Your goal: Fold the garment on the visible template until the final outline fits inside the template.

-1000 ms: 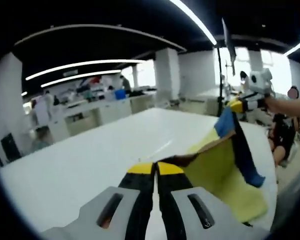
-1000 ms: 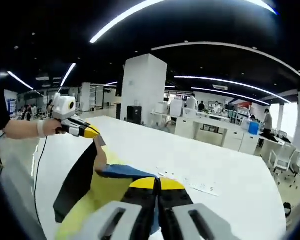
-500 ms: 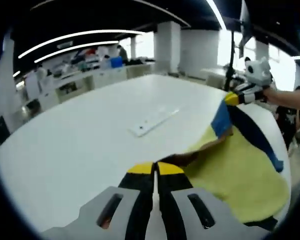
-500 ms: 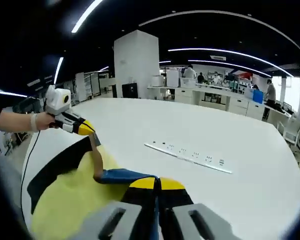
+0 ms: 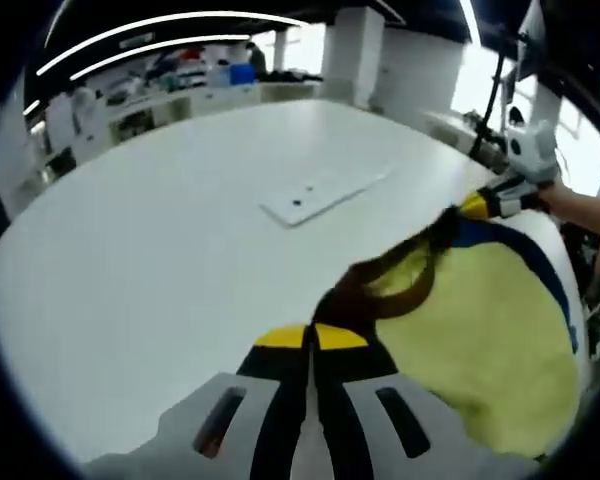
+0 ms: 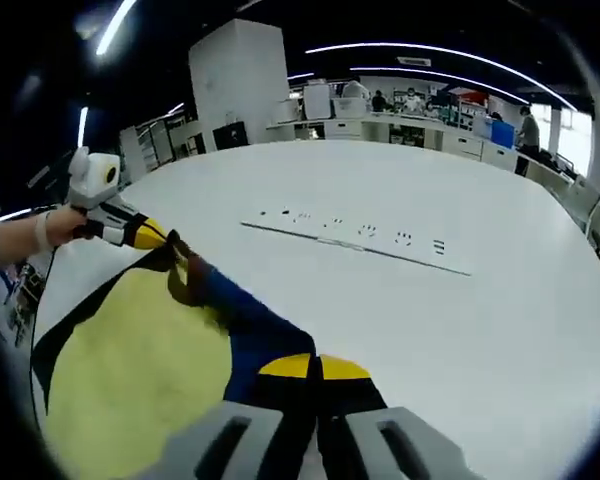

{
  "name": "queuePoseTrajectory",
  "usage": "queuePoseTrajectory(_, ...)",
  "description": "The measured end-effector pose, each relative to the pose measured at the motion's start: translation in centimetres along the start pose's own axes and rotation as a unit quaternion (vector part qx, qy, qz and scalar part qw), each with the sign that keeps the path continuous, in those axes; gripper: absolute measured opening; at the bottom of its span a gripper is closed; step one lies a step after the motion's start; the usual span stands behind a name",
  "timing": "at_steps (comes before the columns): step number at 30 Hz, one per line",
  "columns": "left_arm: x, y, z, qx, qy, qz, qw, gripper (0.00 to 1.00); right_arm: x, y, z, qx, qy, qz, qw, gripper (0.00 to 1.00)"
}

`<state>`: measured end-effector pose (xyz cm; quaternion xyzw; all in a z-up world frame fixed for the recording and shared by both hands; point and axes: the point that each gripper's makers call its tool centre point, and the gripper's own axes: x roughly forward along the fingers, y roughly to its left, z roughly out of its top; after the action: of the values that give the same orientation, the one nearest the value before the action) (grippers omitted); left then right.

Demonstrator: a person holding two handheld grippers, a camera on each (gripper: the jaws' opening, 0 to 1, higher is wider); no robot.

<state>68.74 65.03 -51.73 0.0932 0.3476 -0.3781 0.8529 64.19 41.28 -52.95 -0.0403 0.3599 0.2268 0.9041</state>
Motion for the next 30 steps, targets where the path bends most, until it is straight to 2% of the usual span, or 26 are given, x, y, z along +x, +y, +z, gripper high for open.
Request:
queuePoseTrajectory(9, 0.2, -0.2, 0.0, 0.016, 0.000, 0.000, 0.9999, 0.00, 0.0, 0.0, -0.3, -0.012, 0.006, 0.000, 0.9999, 0.00)
queuePoseTrajectory(13, -0.2, -0.4, 0.0, 0.030, -0.003, 0.000, 0.9995, 0.00, -0.3, 0.1, -0.2, -0.050, 0.004, -0.006, 0.9987, 0.00)
queuePoseTrajectory(17, -0.9, -0.3, 0.8, 0.052, -0.020, 0.011, 0.9984, 0.28, -0.9, 0.8, 0.9, -0.023, -0.027, 0.008, 0.9993, 0.22)
queuePoseTrajectory(19, -1.5, -0.4, 1.5, 0.059, -0.034, 0.012, 0.9976, 0.34, -1.2, 0.9, 1.1, -0.030, -0.034, 0.011, 0.9989, 0.32)
queuePoseTrajectory(20, -1.8, -0.8, 2.0, 0.063, -0.047, 0.002, 0.9969, 0.37, -1.3, 1.0, 1.2, -0.031, -0.039, 0.015, 0.9987, 0.37)
queuePoseTrajectory(22, -2.3, -1.5, 2.3, 0.070, -0.053, -0.009, 0.9961, 0.44, -1.6, 1.6, 1.6, -0.022, -0.051, 0.029, 0.9980, 0.46)
queuePoseTrajectory(25, -2.9, -2.4, 3.2, 0.106, -0.076, -0.016, 0.9913, 0.60, -2.1, 2.7, 1.8, -0.011, -0.063, 0.047, 0.9968, 0.63)
queuePoseTrajectory(26, -3.1, -2.6, 3.2, 0.106, -0.076, -0.018, 0.9913, 0.66, -2.2, 2.8, 1.8, -0.012, -0.063, 0.048, 0.9968, 0.70)
queuePoseTrajectory(28, -3.5, -3.5, 3.6, 0.102, -0.091, -0.030, 0.9902, 0.74, -2.5, 3.3, 1.7, -0.019, -0.062, 0.052, 0.9965, 0.75)
queuePoseTrajectory(30, -3.9, -3.9, 3.7, 0.104, -0.091, -0.031, 0.9899, 0.80, -2.9, 3.8, 1.8, -0.018, -0.066, 0.058, 0.9960, 0.80)
